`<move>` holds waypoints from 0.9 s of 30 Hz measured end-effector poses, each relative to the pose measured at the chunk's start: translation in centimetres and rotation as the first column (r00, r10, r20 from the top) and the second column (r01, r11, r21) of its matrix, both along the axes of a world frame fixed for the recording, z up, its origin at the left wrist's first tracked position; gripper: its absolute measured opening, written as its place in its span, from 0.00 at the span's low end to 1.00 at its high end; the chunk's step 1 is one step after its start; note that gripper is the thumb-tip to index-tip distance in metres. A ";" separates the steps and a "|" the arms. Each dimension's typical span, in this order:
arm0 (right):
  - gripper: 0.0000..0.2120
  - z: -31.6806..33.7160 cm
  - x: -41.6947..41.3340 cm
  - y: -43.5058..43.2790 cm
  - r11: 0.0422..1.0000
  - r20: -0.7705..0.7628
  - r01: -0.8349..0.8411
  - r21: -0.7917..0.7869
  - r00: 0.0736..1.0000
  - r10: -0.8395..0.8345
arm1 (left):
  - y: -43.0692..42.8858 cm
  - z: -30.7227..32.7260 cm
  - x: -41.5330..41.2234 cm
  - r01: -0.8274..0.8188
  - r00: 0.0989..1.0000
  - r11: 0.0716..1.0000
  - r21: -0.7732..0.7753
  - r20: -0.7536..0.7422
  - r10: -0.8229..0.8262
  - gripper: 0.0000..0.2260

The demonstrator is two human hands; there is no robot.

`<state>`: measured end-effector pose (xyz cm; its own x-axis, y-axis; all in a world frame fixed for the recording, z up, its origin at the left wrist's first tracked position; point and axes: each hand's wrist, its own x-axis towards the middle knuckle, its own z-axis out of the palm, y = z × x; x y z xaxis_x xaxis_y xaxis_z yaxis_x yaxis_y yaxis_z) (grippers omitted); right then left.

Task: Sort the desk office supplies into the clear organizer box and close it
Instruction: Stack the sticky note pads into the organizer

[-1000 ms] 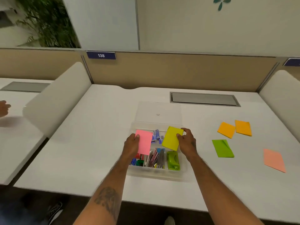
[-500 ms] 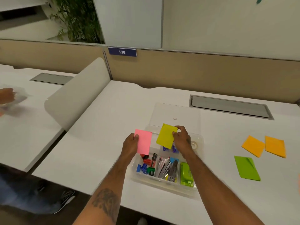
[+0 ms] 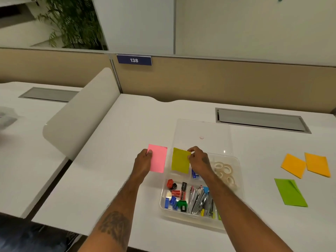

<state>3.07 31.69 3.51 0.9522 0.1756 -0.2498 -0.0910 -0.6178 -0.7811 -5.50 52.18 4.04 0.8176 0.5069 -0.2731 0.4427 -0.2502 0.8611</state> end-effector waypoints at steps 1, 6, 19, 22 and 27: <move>0.09 -0.2 -0.2 0.3 0.999 -0.011 -0.010 -0.030 1.000 0.010 | 0.3 -0.1 0.2 0.007 1.000 1.000 0.001 -0.003 -0.007 0.13; 0.11 -0.9 -0.8 1.1 0.984 -0.062 -0.071 -0.162 0.996 0.062 | 0.7 -0.6 1.1 0.048 0.999 0.999 -0.023 -0.004 -0.048 0.14; 0.22 2.8 -1.0 0.9 0.989 -0.083 0.016 0.147 0.997 -0.004 | -3.3 0.5 3.6 0.216 0.976 0.972 -0.098 0.039 -0.213 0.15; 0.24 2.2 -1.1 0.8 0.996 -0.032 0.015 0.084 0.999 -0.013 | -4.0 0.7 4.2 0.224 0.975 0.970 -0.098 0.032 -0.222 0.15; 0.24 1.8 -1.0 0.1 0.980 -0.045 0.091 0.178 0.995 -0.085 | -4.2 0.3 4.5 0.304 0.950 0.940 -0.153 -0.020 -0.311 0.14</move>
<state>2.07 31.84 5.28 0.9565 0.1368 -0.2576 -0.1701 -0.4562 -0.8735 -0.95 47.96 4.30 0.9130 0.1844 -0.3639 0.4019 -0.2533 0.8800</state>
